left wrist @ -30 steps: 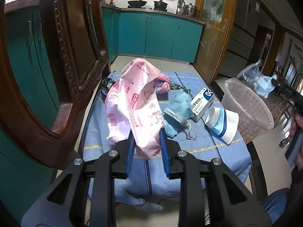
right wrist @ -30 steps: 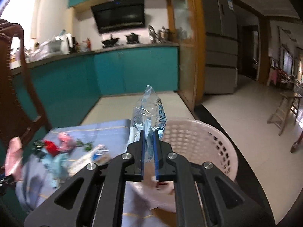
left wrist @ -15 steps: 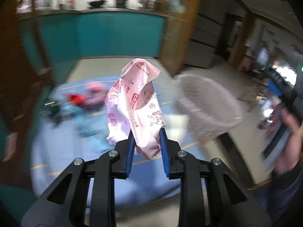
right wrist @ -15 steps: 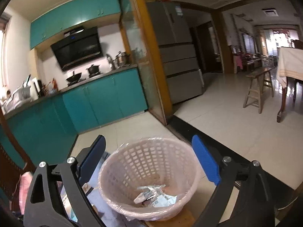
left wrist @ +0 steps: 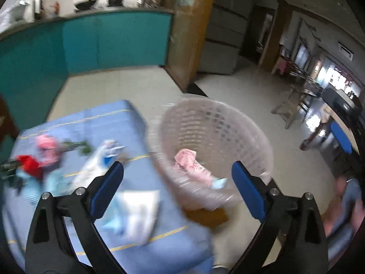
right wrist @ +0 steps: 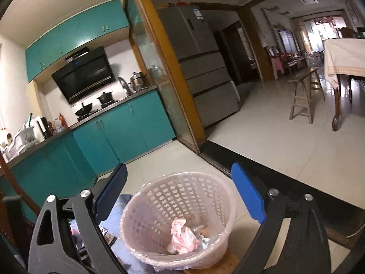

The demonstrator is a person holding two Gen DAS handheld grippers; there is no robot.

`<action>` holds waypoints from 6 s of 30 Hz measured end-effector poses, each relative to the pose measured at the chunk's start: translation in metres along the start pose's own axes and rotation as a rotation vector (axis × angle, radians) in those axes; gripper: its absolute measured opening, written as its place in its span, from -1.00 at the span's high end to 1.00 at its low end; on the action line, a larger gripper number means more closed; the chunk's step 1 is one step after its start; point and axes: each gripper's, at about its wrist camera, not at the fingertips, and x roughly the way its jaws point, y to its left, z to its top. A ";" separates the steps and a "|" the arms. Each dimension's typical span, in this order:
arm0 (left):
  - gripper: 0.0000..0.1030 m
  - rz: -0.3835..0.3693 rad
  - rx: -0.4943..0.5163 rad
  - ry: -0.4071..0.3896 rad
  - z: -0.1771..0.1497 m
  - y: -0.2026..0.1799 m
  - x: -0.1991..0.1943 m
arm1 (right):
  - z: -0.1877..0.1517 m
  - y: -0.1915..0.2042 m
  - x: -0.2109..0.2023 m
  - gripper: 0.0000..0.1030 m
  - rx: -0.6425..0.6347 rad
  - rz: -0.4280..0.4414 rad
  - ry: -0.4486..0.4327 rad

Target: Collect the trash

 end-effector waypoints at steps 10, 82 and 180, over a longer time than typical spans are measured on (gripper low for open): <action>-0.93 0.258 -0.120 -0.135 -0.089 0.124 -0.112 | -0.040 0.087 -0.019 -0.77 -0.195 0.164 0.105; -0.91 0.354 -0.294 -0.146 -0.120 0.178 -0.130 | -0.216 0.275 0.058 0.03 -0.585 0.473 0.558; 0.44 0.222 -0.195 -0.047 -0.117 0.161 -0.119 | -0.121 0.187 -0.044 0.86 -0.483 0.578 0.420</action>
